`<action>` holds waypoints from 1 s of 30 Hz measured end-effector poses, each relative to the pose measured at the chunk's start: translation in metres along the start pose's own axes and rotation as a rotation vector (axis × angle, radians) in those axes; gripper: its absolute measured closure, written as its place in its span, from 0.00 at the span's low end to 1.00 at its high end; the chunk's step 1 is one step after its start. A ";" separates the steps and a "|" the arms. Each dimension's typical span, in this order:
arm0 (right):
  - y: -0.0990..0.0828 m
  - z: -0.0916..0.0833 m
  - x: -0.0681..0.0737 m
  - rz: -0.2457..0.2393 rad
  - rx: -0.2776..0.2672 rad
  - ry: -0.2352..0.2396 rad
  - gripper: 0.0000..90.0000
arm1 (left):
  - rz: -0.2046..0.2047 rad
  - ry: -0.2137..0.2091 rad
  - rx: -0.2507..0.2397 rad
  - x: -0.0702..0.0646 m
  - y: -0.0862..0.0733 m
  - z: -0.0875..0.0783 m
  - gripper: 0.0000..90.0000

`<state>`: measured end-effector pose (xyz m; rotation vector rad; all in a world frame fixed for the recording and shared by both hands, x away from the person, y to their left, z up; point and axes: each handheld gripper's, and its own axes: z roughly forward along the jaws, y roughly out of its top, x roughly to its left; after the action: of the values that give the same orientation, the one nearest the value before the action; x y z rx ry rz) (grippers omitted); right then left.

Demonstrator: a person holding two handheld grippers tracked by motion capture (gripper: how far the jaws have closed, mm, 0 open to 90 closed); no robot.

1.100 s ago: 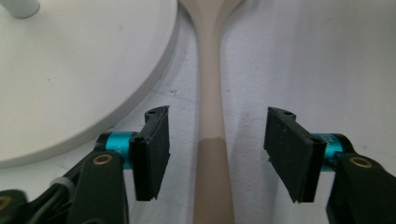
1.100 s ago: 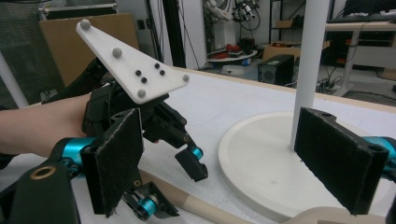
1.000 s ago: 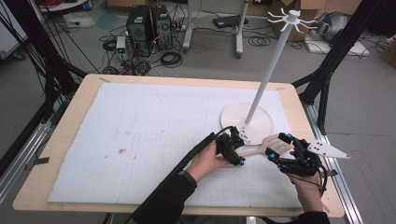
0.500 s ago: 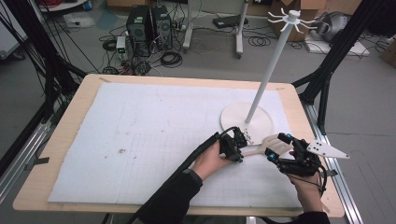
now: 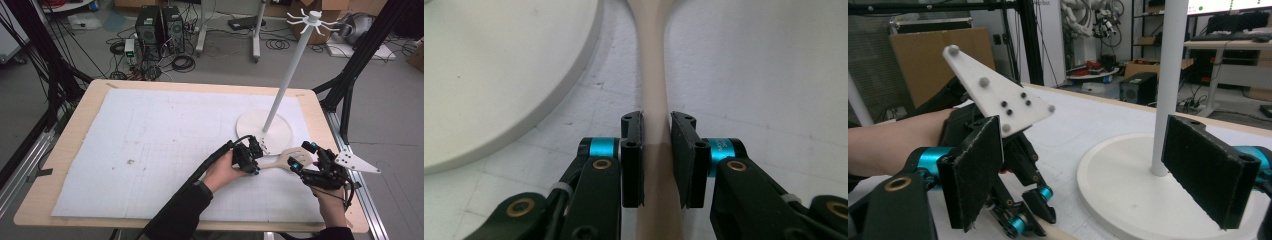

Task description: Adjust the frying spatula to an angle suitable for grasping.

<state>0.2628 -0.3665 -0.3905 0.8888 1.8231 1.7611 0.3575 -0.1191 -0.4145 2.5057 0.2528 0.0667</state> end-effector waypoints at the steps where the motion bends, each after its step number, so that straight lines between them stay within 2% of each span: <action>1: 0.000 -0.001 0.000 0.005 -0.001 0.000 0.18 | 0.004 -0.011 -0.015 0.000 -0.001 -0.004 0.84; 5: 0.003 -0.003 0.002 -0.003 -0.018 0.002 0.19 | 0.037 -0.020 -0.018 0.000 -0.008 -0.017 0.84; 7: 0.004 -0.003 0.003 -0.010 -0.025 0.000 0.19 | 0.038 -0.025 -0.031 0.001 -0.015 -0.026 0.84; 10: 0.004 -0.004 0.004 -0.005 -0.028 -0.001 0.19 | 0.041 -0.022 -0.064 0.002 -0.027 -0.042 0.84; 12: 0.004 -0.004 0.003 -0.013 -0.033 0.000 0.19 | 0.059 -0.023 -0.088 0.001 -0.036 -0.055 0.84; 14: 0.005 -0.005 0.004 -0.011 -0.035 -0.001 0.19 | 0.078 -0.031 -0.105 0.000 -0.048 -0.068 0.84; 18: 0.004 -0.004 0.004 -0.012 -0.030 -0.001 0.19 | 0.087 -0.045 -0.118 0.000 -0.076 -0.091 0.84; 21: 0.003 -0.001 0.005 -0.015 -0.021 -0.004 0.19 | 0.104 -0.036 -0.117 -0.001 -0.099 -0.104 0.84; 26: 0.002 0.002 0.007 -0.018 -0.007 0.000 0.19 | 0.103 -0.067 -0.133 -0.001 -0.132 -0.118 0.84; 30: 0.000 0.006 0.007 -0.021 0.005 -0.002 0.19 | 0.129 -0.076 -0.131 -0.003 -0.155 -0.122 0.84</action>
<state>0.2620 -0.3572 -0.3897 0.8698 1.8304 1.7430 0.3161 0.0735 -0.4057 2.3854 0.0532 0.0387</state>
